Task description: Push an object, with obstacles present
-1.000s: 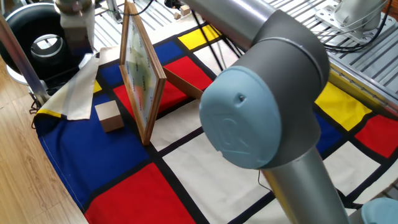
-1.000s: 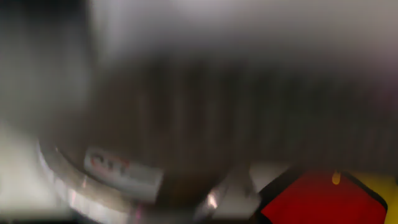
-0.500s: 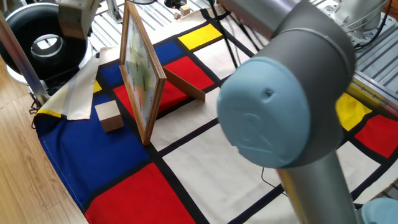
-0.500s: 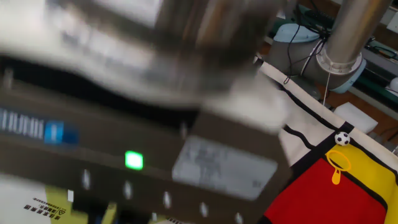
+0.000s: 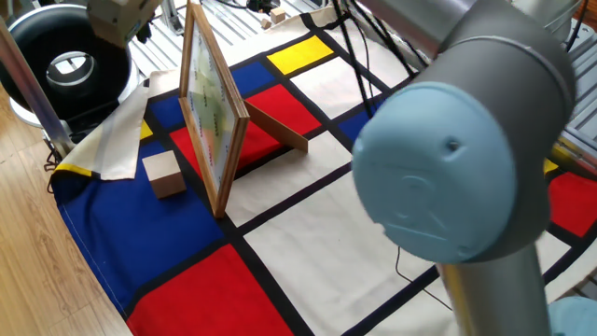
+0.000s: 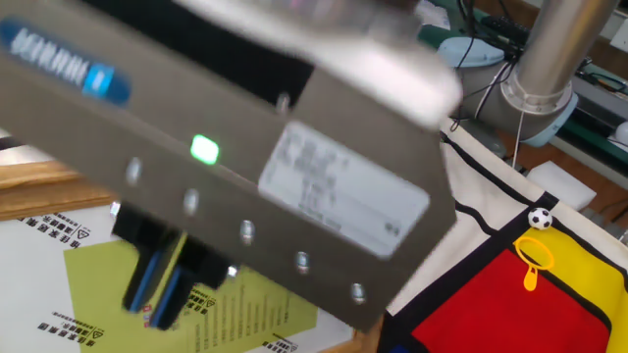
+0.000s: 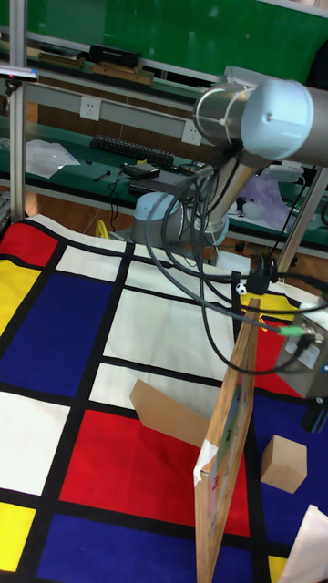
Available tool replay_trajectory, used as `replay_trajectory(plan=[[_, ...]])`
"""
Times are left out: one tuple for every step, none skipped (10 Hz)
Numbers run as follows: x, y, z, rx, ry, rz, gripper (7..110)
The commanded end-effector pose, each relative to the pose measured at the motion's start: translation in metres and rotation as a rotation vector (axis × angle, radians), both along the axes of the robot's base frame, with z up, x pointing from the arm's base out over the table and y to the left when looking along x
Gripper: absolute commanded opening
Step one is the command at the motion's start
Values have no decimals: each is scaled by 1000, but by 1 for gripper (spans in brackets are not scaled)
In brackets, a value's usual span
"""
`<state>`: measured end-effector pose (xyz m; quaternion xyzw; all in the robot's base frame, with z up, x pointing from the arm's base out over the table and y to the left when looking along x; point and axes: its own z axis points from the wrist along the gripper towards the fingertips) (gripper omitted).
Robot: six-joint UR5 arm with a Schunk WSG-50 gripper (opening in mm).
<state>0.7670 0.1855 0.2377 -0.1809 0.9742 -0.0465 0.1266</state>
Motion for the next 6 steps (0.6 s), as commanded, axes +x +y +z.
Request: replay_trajectory(plan=[[-4, 6, -3, 119, -4, -83, 7], [2, 6, -6, 120, -4, -86, 7], [9, 15, -9, 160, 0, -97, 7], [18, 22, -11, 191, -10, -98, 7], [23, 25, -12, 202, -17, -91, 7], [24, 30, -12, 218, -16, -90, 7]])
